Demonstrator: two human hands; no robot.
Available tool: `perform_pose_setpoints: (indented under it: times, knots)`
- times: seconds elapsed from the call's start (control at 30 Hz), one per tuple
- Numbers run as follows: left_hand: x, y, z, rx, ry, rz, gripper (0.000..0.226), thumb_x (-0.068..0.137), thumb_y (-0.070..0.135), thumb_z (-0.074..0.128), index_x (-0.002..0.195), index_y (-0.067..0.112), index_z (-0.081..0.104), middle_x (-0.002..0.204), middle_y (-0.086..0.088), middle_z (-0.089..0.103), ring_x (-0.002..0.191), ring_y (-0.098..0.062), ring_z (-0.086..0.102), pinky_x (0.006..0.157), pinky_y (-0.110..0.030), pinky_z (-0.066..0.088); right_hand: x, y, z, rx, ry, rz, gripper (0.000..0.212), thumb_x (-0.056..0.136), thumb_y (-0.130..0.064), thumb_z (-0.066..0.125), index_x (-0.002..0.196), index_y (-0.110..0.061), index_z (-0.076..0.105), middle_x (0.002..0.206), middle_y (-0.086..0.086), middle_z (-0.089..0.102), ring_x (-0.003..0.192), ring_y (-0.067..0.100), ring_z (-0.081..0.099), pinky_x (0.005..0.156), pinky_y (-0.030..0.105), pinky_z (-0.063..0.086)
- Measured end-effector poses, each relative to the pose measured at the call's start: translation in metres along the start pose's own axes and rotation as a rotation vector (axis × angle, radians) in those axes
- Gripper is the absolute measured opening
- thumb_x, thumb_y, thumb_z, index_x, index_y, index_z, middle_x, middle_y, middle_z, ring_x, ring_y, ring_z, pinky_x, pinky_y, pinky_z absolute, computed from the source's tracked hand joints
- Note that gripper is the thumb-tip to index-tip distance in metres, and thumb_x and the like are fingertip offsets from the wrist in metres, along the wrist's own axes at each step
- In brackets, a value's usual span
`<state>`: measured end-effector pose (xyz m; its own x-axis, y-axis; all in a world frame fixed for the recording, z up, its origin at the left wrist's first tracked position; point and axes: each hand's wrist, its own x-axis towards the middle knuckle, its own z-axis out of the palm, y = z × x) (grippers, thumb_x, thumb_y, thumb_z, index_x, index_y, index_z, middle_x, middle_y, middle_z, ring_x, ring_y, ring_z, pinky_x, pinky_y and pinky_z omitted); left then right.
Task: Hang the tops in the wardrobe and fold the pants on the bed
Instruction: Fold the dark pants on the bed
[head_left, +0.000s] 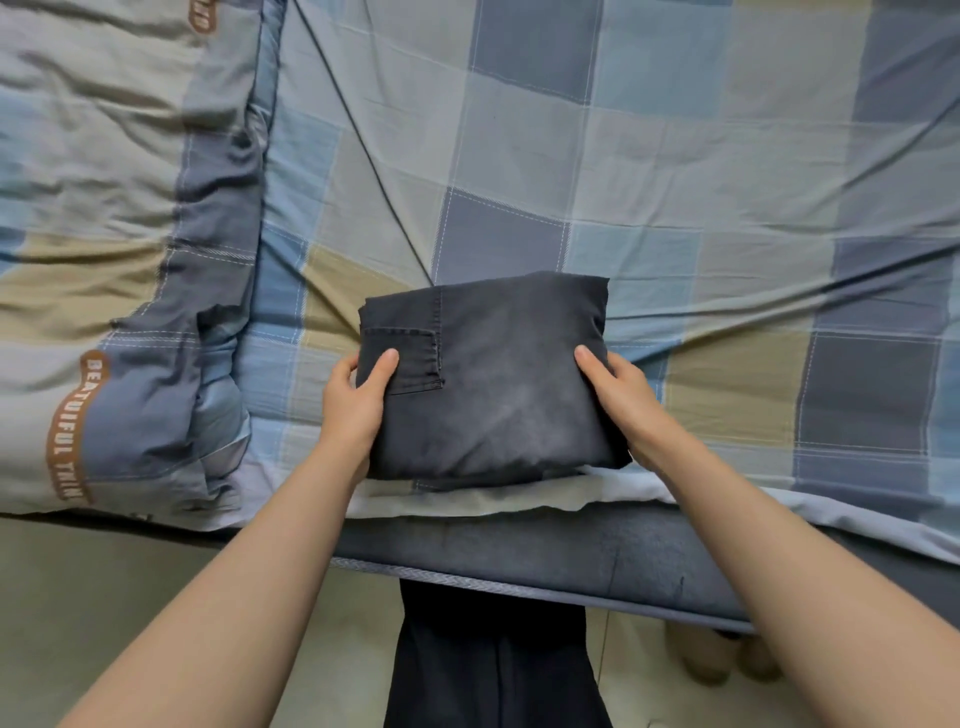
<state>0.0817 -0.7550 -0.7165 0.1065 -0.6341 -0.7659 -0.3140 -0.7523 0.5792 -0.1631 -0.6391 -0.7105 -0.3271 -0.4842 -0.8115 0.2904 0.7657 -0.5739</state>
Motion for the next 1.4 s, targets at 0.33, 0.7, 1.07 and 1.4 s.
perform_pose_setpoints:
  times: [0.33,0.7,1.07,1.4]
  knots:
    - [-0.15,0.065,-0.004,-0.227,0.049,0.137,0.039,0.087,0.031,0.072,0.117,0.009,0.06,0.104,0.003,0.071,0.088,-0.002,0.069,0.067,-0.017,0.054,-0.137,-0.052,-0.05,0.19,0.151,-0.167,0.03,0.094,-0.031,0.057,0.119,-0.014,0.06,0.112,-0.002,0.068,0.104,0.014,0.065,0.084,0.028,0.051]
    - [-0.329,0.189,-0.028,-0.19,-0.177,0.423,0.04,0.091,0.03,0.067,0.126,0.012,0.059,0.115,-0.002,0.07,0.105,-0.016,0.068,0.088,-0.031,0.055,-0.346,-0.133,-0.106,0.349,0.233,-0.327,0.036,0.09,-0.037,0.062,0.123,-0.023,0.055,0.121,-0.005,0.065,0.111,0.014,0.063,0.091,0.038,0.052]
    - [-0.417,0.221,-0.073,0.057,-0.492,0.485,0.034,0.089,0.034,0.068,0.12,0.039,0.054,0.109,0.0,0.069,0.094,-0.012,0.069,0.079,-0.03,0.055,-0.497,-0.114,-0.049,0.365,0.805,-0.423,0.055,0.092,-0.026,0.062,0.139,-0.022,0.033,0.123,-0.024,0.049,0.111,-0.014,0.05,0.097,0.02,0.042]
    - [-0.488,0.19,-0.062,0.45,-0.976,0.752,0.056,0.093,0.027,0.063,0.136,0.055,0.041,0.131,0.017,0.06,0.118,-0.005,0.059,0.102,-0.039,0.048,-0.596,-0.027,-0.004,0.322,1.321,-0.299,0.054,0.091,-0.021,0.062,0.141,-0.025,0.042,0.137,-0.021,0.045,0.12,-0.024,0.034,0.1,0.002,0.029]
